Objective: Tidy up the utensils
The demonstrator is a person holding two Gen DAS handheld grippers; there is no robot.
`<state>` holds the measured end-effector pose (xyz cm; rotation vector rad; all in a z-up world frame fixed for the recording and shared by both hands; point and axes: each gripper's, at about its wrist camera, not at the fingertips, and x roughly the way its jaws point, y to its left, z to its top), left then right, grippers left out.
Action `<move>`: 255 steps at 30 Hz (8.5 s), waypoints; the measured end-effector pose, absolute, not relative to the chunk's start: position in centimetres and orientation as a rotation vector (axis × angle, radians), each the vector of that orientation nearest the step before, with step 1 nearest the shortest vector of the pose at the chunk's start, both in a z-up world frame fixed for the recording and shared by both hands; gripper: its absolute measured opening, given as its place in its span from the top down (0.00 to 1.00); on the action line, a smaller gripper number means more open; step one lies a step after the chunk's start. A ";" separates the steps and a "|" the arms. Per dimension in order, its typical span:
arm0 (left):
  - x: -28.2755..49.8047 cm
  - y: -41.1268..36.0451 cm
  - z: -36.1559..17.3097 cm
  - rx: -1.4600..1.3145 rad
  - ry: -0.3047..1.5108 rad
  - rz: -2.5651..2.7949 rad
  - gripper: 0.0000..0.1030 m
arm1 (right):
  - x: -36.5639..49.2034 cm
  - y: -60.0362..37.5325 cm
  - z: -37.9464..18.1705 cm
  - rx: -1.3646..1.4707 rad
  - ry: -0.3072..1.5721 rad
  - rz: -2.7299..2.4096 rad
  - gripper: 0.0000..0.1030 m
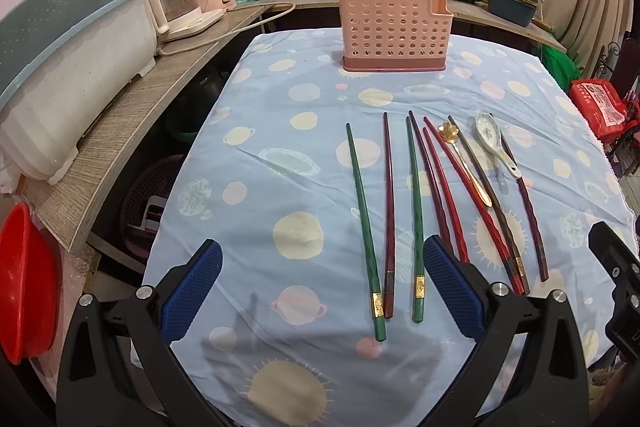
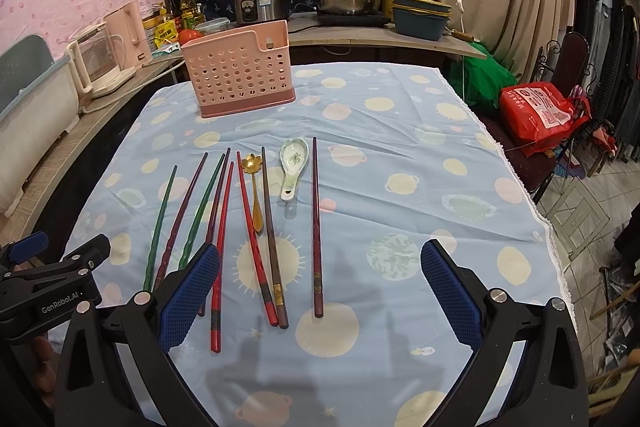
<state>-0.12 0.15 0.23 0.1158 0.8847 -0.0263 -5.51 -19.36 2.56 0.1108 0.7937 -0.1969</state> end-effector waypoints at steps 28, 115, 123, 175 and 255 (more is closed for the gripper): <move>3.7 1.2 -3.0 0.087 0.930 0.009 0.07 | -1.9 -20.9 0.0 0.126 0.831 -0.215 0.06; 10.3 2.7 14.3 -0.020 0.550 -0.223 0.94 | 4.3 -26.0 15.6 0.162 0.511 -0.030 0.93; 17.6 0.8 20.5 -0.054 0.416 -0.249 0.94 | 12.7 -24.3 21.7 0.106 0.373 -0.006 0.93; 8.7 1.6 -0.4 -0.055 0.818 -0.195 0.44 | 2.0 -23.4 1.4 0.132 0.773 -0.083 0.59; 0.5 1.8 -2.3 -0.054 0.925 -0.282 0.93 | -4.2 -18.9 0.6 0.159 0.792 0.081 0.93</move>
